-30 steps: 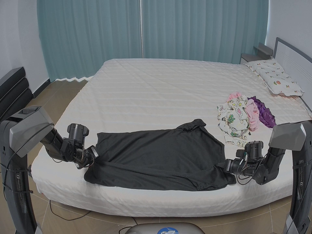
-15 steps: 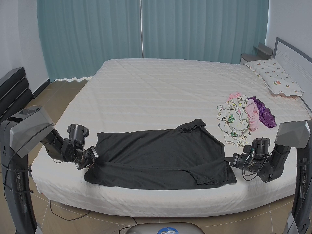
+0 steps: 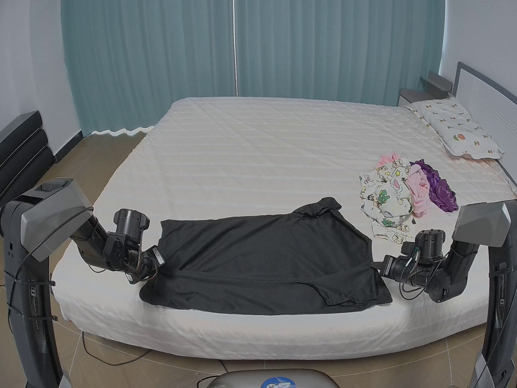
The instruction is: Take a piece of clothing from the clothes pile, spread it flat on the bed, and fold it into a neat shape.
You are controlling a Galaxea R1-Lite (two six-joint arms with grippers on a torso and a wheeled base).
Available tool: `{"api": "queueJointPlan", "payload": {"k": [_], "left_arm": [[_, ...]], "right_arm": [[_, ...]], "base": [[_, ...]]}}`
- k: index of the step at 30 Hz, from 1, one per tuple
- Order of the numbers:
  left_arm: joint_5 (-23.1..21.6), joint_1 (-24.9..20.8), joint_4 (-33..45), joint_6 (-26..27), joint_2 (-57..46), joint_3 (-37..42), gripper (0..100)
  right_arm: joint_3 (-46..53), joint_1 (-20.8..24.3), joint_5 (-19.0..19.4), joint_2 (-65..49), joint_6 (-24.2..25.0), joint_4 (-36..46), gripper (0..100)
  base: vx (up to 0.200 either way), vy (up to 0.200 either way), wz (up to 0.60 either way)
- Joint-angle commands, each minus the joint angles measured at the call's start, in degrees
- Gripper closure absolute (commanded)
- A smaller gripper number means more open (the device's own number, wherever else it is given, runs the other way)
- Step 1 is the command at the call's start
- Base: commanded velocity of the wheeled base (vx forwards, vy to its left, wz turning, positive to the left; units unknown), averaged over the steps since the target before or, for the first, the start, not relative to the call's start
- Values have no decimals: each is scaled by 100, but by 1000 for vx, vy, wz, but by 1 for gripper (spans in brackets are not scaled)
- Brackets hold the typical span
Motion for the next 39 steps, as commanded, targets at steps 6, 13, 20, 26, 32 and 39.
{"api": "queueJointPlan", "payload": {"k": [6,13,20,26,32,39], "left_arm": [[12,-4,21,-25,49,5,0],[3,14,56,-34,40,-30,0],[-137,128,-23,292,-417,260,0],[-348,251,-128,327,-523,277,0],[-383,304,-128,309,-540,269,0],[-392,357,-119,213,-593,233,0]], "right_arm": [[-140,62,-2,124,1,34,0],[-157,44,7,63,194,-81,0],[-8,-17,-151,-359,915,-274,0],[27,-17,-257,-359,950,-283,0],[36,-8,-248,-394,959,-283,0],[36,-52,-257,-561,959,-265,0]], "base": [[0,0,0],[0,0,0],[0,0,0],[0,0,0],[100,0,0],[200,0,0]]}}
